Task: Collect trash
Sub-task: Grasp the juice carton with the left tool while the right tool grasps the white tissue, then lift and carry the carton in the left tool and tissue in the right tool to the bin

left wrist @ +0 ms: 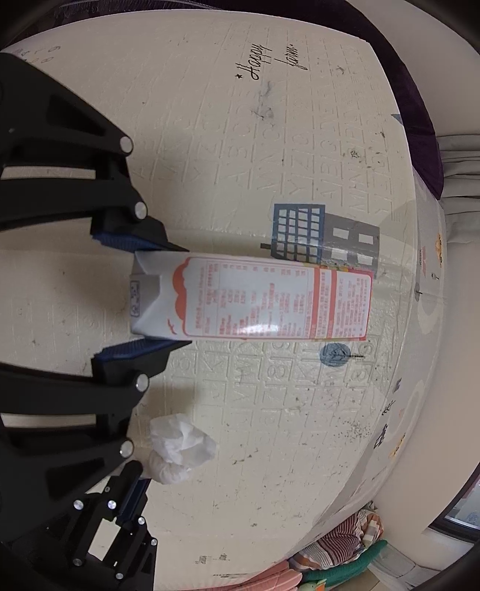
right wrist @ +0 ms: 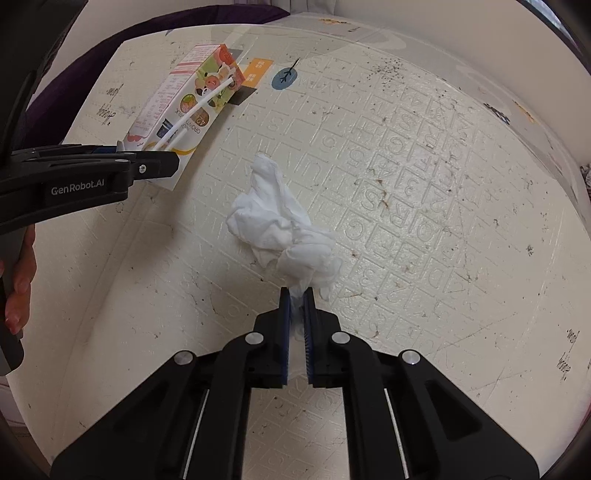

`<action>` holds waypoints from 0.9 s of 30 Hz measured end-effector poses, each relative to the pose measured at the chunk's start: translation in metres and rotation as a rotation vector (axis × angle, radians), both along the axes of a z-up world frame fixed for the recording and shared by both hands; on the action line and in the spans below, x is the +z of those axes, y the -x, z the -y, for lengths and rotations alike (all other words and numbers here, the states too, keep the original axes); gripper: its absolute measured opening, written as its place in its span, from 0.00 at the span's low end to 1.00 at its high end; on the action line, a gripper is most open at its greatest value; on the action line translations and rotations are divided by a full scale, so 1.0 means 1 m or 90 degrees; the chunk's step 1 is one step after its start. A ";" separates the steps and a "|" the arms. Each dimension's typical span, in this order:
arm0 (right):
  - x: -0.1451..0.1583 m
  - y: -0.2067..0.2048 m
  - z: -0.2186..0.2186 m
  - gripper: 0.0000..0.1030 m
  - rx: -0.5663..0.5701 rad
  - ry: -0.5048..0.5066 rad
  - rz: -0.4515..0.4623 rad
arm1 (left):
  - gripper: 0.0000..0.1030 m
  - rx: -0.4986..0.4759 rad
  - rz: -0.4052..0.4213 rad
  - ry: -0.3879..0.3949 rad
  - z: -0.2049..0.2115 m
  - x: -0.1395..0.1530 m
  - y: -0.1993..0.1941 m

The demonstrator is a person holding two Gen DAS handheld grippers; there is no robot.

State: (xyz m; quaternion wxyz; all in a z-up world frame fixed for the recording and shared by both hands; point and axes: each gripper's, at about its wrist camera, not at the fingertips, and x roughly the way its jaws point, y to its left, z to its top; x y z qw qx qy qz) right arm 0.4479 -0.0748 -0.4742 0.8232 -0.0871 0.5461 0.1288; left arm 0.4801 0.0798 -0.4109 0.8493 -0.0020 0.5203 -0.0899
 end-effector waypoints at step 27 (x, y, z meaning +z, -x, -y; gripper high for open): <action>0.155 0.118 -0.002 0.06 0.008 -0.054 0.059 | 0.39 0.036 0.052 0.010 -0.019 0.129 0.142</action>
